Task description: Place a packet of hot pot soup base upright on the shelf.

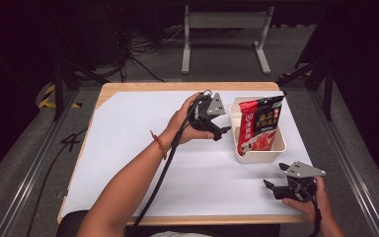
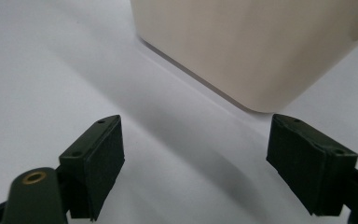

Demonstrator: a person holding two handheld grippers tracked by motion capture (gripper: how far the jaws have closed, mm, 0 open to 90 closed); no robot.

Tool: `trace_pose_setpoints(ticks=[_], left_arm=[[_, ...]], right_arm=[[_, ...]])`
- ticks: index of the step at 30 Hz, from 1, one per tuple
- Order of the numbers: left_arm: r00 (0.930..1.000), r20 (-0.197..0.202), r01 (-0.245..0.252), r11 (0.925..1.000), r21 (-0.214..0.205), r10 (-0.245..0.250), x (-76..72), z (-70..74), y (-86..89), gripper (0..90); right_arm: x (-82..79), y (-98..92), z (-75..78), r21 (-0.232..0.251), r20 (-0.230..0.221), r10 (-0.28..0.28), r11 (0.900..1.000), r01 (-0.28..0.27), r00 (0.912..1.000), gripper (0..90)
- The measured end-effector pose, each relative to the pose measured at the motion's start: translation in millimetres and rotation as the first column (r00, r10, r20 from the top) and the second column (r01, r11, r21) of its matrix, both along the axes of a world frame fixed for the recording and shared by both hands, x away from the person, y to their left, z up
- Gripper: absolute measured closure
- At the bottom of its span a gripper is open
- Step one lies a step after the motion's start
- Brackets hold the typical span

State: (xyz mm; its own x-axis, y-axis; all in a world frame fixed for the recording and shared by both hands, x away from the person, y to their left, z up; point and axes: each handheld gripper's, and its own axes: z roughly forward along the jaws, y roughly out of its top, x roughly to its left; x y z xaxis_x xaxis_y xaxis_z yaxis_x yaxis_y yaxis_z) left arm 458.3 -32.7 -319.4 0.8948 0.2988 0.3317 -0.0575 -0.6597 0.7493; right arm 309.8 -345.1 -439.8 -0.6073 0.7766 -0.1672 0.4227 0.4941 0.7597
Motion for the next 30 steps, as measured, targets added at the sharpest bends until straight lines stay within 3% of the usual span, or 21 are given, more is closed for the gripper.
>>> trace_pose_setpoints(ticks=[3, 8, 11, 26, 28, 30], left_arm=[[0.9996, 0.026, -0.015, 0.9995, 0.029, 0.014, -3.1, -5.5, 6.0, 8.6], [0.9992, 0.024, -0.032, 0.9983, 0.049, 0.031, -6.5, -14.7, 17.7, 8.5], [0.9974, 0.044, -0.060, 0.9954, 0.075, 0.057, -9.0, -21.1, 25.5, 7.9], [0.9942, 0.031, -0.105, 0.9893, 0.101, 0.103, -23.1, -49.6, 69.1, 7.2], [0.9933, 0.046, -0.110, 0.9889, 0.100, 0.106, -24.5, -52.8, 75.7, 7.4], [0.9928, 0.032, -0.118, 0.9889, 0.091, 0.115, -26.7, -56.2, 83.2, 7.5]], right_arm=[[-0.3, 0.4, 0.3, -0.002, 0.003, 0.000, 1.0000, 0.000, 1.0000, 18.1], [-0.1, 0.9, 0.0, -0.006, 0.004, 0.000, 1.0000, 0.000, 1.0000, 18.0], [-0.3, 1.5, -0.3, -0.011, 0.004, 0.000, 0.9999, 0.000, 1.0000, 17.9], [-0.2, 3.4, -1.2, -0.022, 0.002, 0.003, 0.9998, -0.003, 1.0000, 17.8], [0.0, 3.5, -1.3, -0.024, 0.002, 0.004, 0.9997, -0.004, 1.0000, 17.7], [0.1, 3.7, -1.5, -0.023, 0.002, 0.004, 0.9997, -0.004, 1.0000, 17.6]])
